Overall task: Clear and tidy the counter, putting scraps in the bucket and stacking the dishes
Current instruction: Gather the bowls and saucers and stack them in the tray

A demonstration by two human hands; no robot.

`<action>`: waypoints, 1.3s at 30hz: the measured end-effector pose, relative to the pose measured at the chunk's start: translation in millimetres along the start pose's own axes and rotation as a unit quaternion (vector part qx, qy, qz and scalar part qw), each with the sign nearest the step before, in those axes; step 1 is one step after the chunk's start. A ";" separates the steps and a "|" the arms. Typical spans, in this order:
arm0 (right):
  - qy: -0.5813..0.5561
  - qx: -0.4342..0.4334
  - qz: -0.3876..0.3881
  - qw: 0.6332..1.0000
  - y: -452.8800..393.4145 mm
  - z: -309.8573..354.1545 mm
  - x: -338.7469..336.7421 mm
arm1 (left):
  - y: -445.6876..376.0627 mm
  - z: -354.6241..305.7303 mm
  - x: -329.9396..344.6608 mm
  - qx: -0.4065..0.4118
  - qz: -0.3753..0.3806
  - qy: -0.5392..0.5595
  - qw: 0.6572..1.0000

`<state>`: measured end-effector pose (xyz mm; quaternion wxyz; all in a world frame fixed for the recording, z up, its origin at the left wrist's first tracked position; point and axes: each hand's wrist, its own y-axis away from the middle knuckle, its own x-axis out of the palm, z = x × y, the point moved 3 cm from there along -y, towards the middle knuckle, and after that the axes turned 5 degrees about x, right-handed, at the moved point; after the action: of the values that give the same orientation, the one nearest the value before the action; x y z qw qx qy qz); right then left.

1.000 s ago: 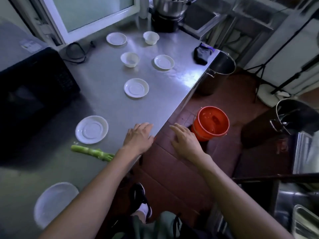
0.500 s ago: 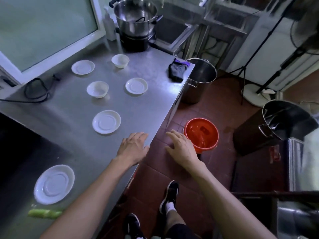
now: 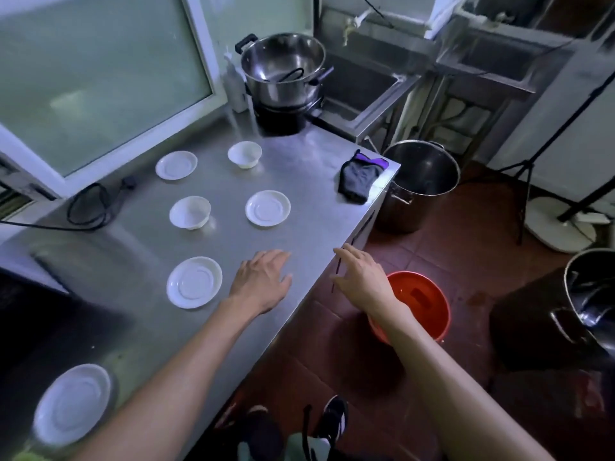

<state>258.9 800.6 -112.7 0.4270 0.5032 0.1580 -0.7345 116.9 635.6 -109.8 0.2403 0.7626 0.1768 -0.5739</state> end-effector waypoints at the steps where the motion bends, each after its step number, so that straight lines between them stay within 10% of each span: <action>1: 0.000 -0.007 0.007 1.000 -8.9 2.7 2.1 | -2.6 6.9 0.3 -0.011 -0.001 0.005 1.000; 39: 0.062 -0.213 0.276 0.935 -333.7 196.5 109.2 | -153.6 267.5 7.7 -0.351 -0.024 0.069 0.934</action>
<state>-136.3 814.8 -186.8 0.6996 0.4685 0.1920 -0.5041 -176.2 609.5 -202.7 0.4660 0.6626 0.4015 -0.4273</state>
